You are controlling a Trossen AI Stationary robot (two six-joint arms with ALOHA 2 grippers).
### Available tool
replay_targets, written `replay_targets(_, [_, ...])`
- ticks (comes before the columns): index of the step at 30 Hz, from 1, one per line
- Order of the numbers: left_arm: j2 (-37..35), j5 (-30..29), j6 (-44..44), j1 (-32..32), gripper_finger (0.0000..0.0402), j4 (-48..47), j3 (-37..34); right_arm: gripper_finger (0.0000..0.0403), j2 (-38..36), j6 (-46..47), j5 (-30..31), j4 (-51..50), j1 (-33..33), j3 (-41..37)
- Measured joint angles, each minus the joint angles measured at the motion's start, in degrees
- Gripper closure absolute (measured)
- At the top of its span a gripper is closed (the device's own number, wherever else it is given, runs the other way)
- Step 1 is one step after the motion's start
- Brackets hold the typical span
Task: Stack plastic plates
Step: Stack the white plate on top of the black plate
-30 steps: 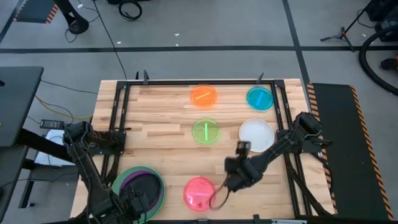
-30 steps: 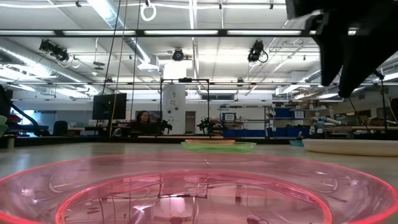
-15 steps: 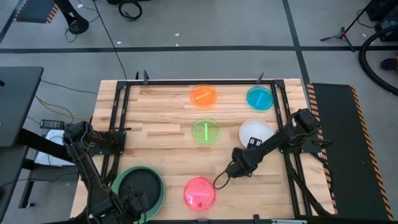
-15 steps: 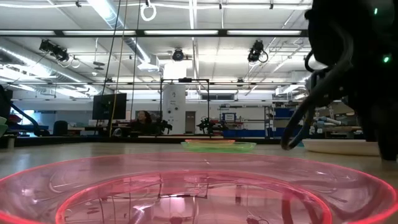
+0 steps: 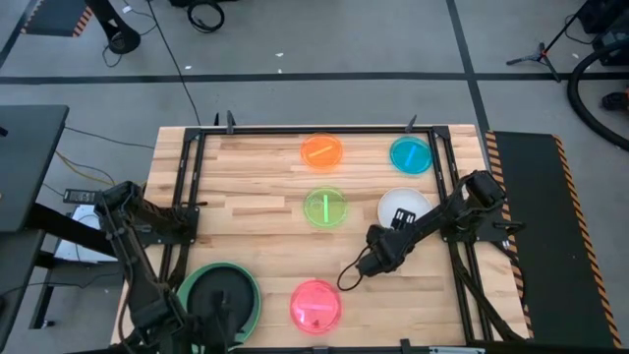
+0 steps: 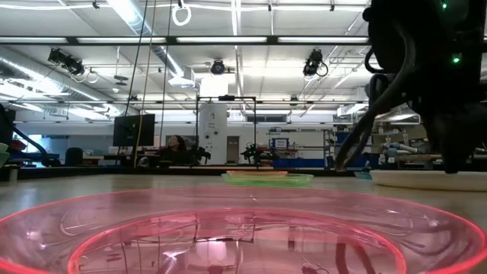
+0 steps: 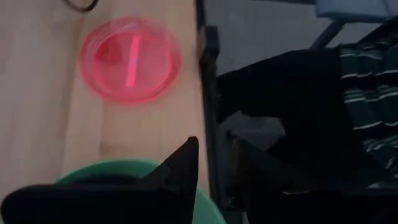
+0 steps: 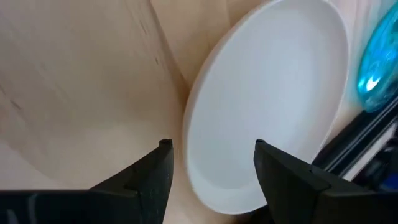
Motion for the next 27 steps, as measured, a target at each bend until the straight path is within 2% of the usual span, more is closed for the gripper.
replay_targets(5, [0.0, 0.0, 4.4, 0.1, 0.0294, 3.6, 0.0, 0.0173, 0.0, -2.2, 0.4, 3.7, -3.1, -3.6])
replay_targets(11, [0.0, 0.0, 4.9, 0.1, 0.0294, 3.0, 0.0, 0.0174, -0.5, -6.0, -0.9, 12.0, -7.9, -9.4])
replay_targets(16, [0.0, -0.3, 4.0, 0.3, 0.0294, 1.6, 0.0, 0.0195, -1.2, -6.6, -0.9, 12.7, -10.1, -9.6])
replay_targets(21, [0.0, -0.4, 3.4, 0.4, 0.0294, 0.2, 0.0, 0.0251, -4.2, -8.3, -1.3, 15.9, -11.1, -9.9])
replay_targets(24, [0.0, -1.6, 3.5, 0.7, 0.0294, -2.5, 0.0, 0.0301, -6.1, -10.0, -1.7, 16.3, -11.2, -9.9])
replay_targets(27, [0.0, -5.5, 1.5, 1.0, 0.0294, -8.9, 0.0, 0.0361, -7.6, -10.8, -1.6, 15.9, -11.1, -9.9])
